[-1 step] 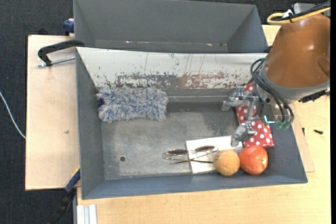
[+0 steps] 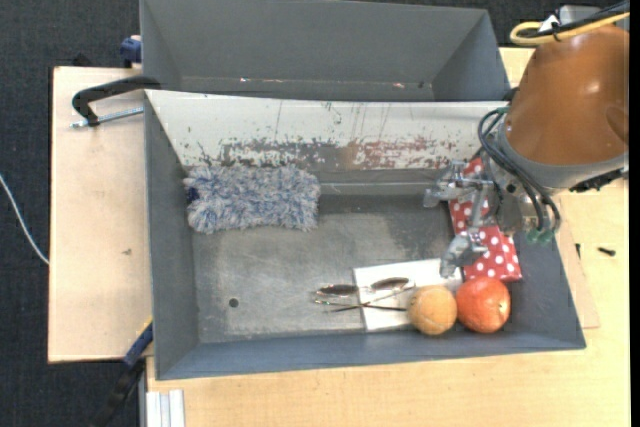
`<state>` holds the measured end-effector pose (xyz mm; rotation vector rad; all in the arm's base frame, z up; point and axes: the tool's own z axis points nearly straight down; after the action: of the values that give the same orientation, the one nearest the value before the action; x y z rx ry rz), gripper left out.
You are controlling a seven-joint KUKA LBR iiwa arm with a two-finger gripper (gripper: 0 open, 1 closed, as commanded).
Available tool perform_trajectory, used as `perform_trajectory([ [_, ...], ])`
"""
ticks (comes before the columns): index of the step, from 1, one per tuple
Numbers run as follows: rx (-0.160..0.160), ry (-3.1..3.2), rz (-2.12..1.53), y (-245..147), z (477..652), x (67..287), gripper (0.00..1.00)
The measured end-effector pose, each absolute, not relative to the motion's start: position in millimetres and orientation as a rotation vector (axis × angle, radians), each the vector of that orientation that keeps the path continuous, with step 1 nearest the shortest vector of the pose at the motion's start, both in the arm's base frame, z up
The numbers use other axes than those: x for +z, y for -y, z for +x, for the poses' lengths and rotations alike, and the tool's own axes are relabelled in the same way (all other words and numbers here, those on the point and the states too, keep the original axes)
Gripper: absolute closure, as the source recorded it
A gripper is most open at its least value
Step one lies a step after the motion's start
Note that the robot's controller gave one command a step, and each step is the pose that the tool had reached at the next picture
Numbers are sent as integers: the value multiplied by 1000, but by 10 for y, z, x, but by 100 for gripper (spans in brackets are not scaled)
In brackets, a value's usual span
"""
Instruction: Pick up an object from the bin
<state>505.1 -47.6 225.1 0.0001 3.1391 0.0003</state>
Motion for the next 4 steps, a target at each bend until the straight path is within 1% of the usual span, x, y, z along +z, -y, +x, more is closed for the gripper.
perform_trajectory([
  [1, 0, -3133, -132, 411, 5018, 1582, 0],
  [2, 8, -3138, -208, 353, 4990, 1201, 0],
  [3, 2, -3136, -27, 335, 5152, 1244, 0],
  [4, 2, -3137, -49, 407, 5044, 813, 0],
])
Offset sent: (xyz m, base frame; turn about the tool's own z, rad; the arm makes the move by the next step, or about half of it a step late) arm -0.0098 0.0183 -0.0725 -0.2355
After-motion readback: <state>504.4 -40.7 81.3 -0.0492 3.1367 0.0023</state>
